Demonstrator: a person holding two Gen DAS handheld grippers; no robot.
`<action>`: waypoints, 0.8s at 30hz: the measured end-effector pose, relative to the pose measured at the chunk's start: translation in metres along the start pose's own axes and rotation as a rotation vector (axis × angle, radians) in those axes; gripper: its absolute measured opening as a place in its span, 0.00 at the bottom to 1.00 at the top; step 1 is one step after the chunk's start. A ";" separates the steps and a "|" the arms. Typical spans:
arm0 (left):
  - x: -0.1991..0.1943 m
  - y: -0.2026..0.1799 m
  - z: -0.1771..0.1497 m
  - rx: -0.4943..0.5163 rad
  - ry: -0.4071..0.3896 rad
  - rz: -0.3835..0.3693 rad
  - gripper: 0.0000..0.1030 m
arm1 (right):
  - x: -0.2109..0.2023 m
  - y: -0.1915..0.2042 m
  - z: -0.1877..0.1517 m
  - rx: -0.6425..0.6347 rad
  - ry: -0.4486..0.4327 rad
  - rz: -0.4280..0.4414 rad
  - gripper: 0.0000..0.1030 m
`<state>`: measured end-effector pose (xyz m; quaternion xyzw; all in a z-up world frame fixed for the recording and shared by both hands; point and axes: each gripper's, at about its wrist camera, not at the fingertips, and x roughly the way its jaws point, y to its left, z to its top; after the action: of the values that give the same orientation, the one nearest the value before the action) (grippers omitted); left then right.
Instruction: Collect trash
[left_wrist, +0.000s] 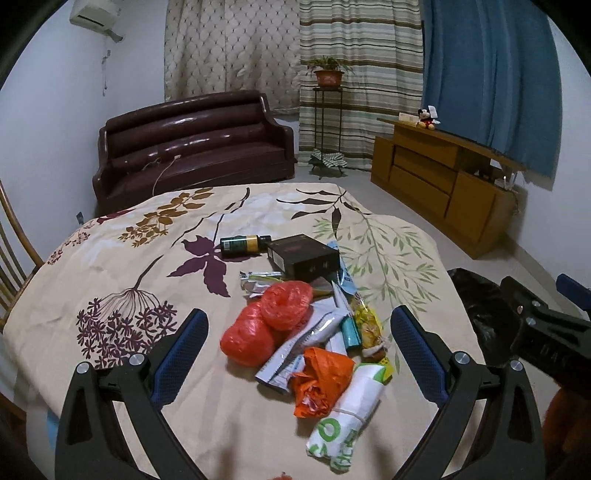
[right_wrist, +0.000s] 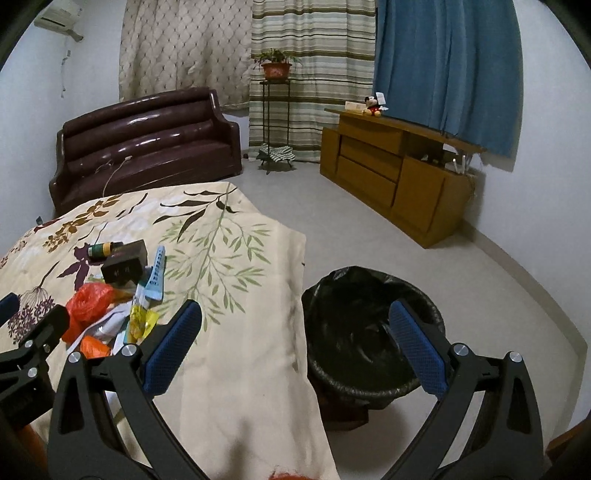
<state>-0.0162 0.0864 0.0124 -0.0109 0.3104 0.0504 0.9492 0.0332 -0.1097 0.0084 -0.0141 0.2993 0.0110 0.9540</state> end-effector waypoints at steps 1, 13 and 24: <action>0.000 -0.002 -0.001 0.001 0.003 0.000 0.93 | 0.000 -0.001 -0.002 0.001 0.002 0.005 0.96; 0.003 -0.014 -0.005 -0.012 0.022 -0.010 0.93 | 0.005 -0.022 -0.014 0.020 0.029 -0.023 0.96; 0.002 -0.022 -0.005 0.015 0.003 -0.006 0.93 | 0.009 -0.022 -0.017 0.018 0.039 -0.017 0.96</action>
<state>-0.0151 0.0645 0.0068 -0.0051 0.3120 0.0451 0.9490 0.0312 -0.1320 -0.0107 -0.0086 0.3177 -0.0001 0.9481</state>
